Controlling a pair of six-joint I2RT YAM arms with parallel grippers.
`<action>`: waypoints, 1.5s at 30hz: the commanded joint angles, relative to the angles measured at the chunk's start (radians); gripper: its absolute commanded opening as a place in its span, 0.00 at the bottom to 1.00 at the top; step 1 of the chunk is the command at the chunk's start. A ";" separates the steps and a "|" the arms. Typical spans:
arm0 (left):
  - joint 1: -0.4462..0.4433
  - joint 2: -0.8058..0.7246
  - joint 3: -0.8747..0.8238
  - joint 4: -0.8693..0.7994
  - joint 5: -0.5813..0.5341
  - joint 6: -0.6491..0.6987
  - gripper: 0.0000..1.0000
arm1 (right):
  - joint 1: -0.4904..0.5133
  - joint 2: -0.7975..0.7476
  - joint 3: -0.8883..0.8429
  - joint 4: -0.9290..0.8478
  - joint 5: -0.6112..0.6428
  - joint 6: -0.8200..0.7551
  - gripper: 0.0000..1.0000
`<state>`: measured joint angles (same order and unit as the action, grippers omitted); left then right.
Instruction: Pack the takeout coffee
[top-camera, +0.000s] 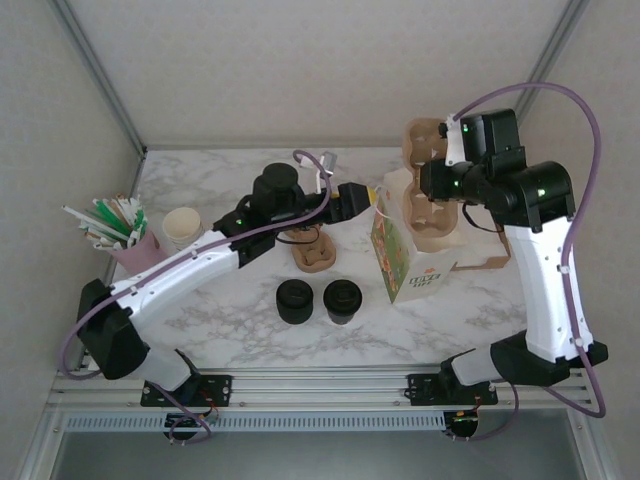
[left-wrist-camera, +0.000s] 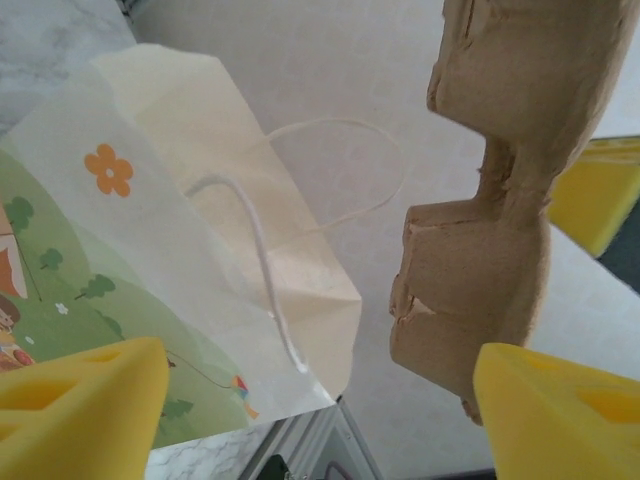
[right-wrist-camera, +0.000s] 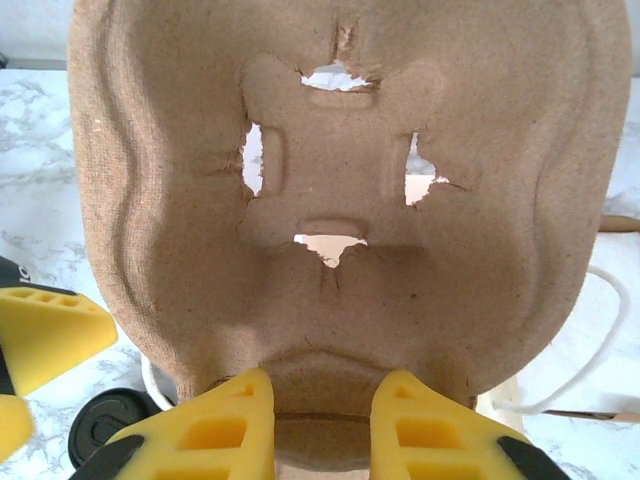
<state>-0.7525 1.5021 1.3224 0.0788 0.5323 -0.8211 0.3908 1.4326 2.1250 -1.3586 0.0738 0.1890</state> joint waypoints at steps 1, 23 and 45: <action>-0.007 0.037 0.046 0.044 0.039 -0.006 0.72 | -0.022 0.022 -0.012 0.007 -0.053 -0.013 0.19; 0.010 0.094 0.031 0.065 0.043 -0.024 0.00 | -0.072 0.089 -0.098 -0.001 0.025 -0.061 0.18; 0.015 0.096 0.006 0.076 0.031 -0.031 0.00 | -0.035 0.110 -0.231 0.032 0.100 -0.076 0.17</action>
<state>-0.7444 1.6073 1.3376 0.1303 0.5762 -0.8417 0.3393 1.5227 1.9095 -1.3411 0.1299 0.1219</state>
